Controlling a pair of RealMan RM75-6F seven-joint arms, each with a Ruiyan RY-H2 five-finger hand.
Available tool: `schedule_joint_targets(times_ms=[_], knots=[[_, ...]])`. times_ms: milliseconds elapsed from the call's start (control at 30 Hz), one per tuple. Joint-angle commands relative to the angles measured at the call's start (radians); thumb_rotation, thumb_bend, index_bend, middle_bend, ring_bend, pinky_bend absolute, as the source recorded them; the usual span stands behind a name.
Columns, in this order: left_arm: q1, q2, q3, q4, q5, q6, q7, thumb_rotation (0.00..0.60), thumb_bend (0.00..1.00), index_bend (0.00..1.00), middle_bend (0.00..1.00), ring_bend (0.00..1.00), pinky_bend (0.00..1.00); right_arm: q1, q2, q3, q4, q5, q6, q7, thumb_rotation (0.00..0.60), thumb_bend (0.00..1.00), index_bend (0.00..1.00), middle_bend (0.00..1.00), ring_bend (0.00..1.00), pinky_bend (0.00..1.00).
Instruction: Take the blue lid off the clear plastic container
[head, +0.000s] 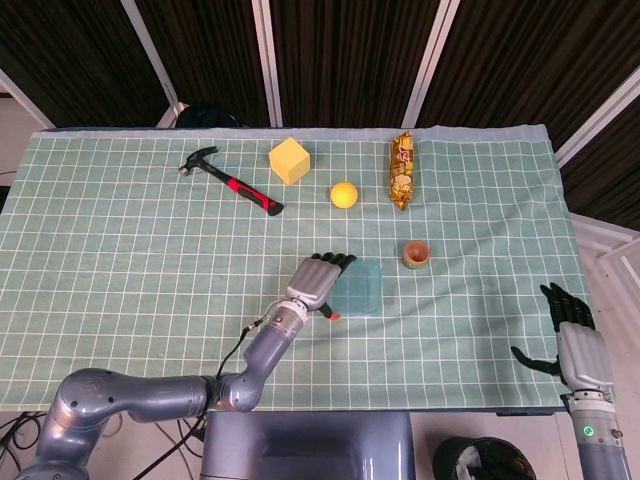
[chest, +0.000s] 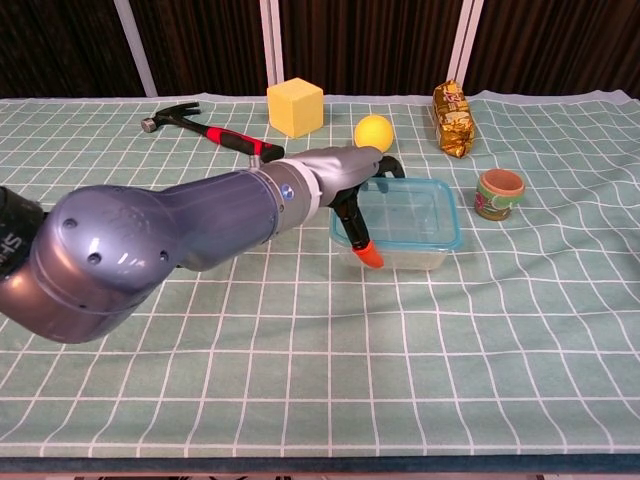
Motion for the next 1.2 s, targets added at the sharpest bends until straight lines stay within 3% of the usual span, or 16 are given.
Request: schedule_joint_targets(times_ms=[33, 267, 467, 767, 933, 1200], knots=[[0.052, 0.05, 0.054, -0.029, 0.08, -0.007, -0.064, 0.6, 0.1, 0.29, 0.32, 0.33, 0.42, 0.001, 0.001, -0.002, -0.002, -0.004, 0.0, -0.004, 0.6, 0.28, 0.0, 0.0, 0.0, 0.0], [0.14, 0.246, 0.151, -0.162, 0.225, -0.078, -0.177, 0.6, 0.1, 0.3, 0.32, 0.32, 0.4, 0.005, 0.004, -0.007, -0.026, -0.024, 0.011, -0.04, 0.6, 0.28, 0.0, 0.0, 0.0, 0.0], [0.166, 0.335, 0.163, -0.188, 0.322, -0.15, -0.309, 0.6, 0.1, 0.3, 0.31, 0.31, 0.39, 0.025, -0.004, -0.016, -0.09, -0.072, 0.006, -0.078, 0.6, 0.28, 0.0, 0.0, 0.0, 0.0], [0.162, 0.365, 0.168, -0.163, 0.487, -0.23, -0.5, 0.6, 0.1, 0.3, 0.31, 0.3, 0.38, 0.111, -0.146, -0.051, -0.217, -0.133, -0.079, -0.283, 0.6, 0.28, 0.0, 0.0, 0.0, 0.0], [0.153, 0.363, 0.178, -0.153, 0.552, -0.245, -0.563, 0.6, 0.1, 0.3, 0.31, 0.3, 0.38, 0.137, -0.266, -0.06, -0.209, -0.112, -0.105, -0.388, 0.6, 0.28, 0.0, 0.0, 0.0, 0.0], [0.139, 0.364, 0.188, -0.151, 0.593, -0.257, -0.608, 0.6, 0.1, 0.3, 0.31, 0.3, 0.38, 0.145, -0.401, -0.051, -0.177, -0.064, -0.092, -0.446, 0.6, 0.28, 0.0, 0.0, 0.0, 0.0]])
